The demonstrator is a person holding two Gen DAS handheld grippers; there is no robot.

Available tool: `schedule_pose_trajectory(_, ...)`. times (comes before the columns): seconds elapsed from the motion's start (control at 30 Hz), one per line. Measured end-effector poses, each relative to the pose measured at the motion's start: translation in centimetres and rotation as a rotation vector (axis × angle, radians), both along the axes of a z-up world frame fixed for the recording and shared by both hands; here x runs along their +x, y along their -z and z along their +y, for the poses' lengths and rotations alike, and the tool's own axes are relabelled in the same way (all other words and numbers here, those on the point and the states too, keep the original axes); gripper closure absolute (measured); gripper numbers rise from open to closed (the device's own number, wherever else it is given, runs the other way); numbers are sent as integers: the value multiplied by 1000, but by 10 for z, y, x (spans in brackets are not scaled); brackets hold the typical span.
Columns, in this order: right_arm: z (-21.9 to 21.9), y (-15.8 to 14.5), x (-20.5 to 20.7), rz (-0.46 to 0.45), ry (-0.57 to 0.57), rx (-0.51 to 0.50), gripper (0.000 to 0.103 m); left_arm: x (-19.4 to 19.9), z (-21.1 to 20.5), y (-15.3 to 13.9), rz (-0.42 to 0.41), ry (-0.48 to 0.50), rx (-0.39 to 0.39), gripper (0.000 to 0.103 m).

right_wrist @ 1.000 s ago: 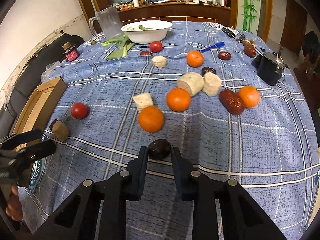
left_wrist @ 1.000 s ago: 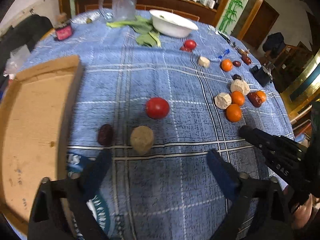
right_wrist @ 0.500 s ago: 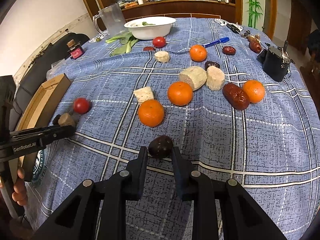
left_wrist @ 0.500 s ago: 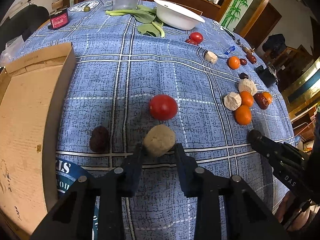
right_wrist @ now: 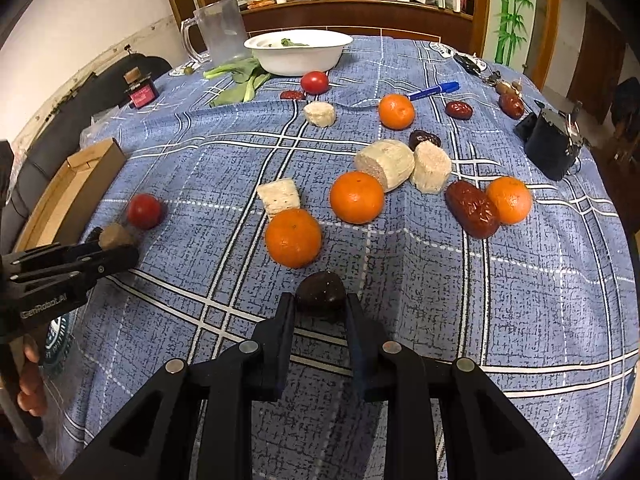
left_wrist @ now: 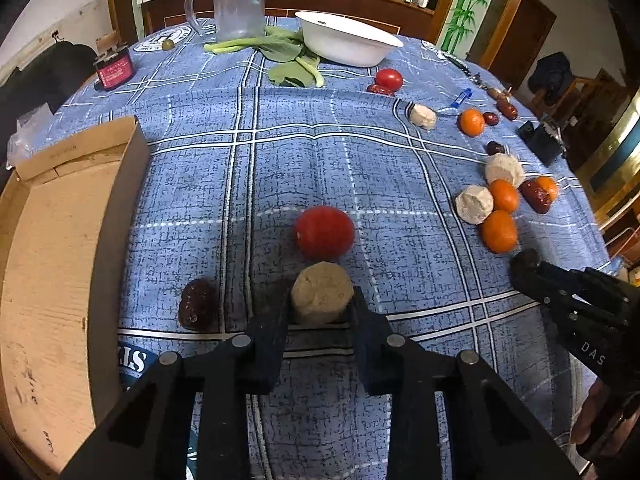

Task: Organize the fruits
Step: 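Carry the plum and bun with both tools over the cardboard tray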

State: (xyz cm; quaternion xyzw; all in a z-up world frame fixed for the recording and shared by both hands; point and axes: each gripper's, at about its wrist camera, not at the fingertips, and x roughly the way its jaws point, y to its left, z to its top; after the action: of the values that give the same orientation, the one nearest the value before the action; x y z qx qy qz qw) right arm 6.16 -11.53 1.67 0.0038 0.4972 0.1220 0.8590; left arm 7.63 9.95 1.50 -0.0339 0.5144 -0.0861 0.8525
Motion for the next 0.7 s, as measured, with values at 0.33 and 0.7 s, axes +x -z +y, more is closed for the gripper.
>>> schedule_pose_trajectory(0.33, -12, -15, -27, -27, 2, 25, 77, -31, -3, -12, -3, 22, -86, 76)
schedule_pose_trajectory(0.7, -9, -33, -68, -65, -15, -17, 77, -78, -12, -30, -33, 24, -109, 76)
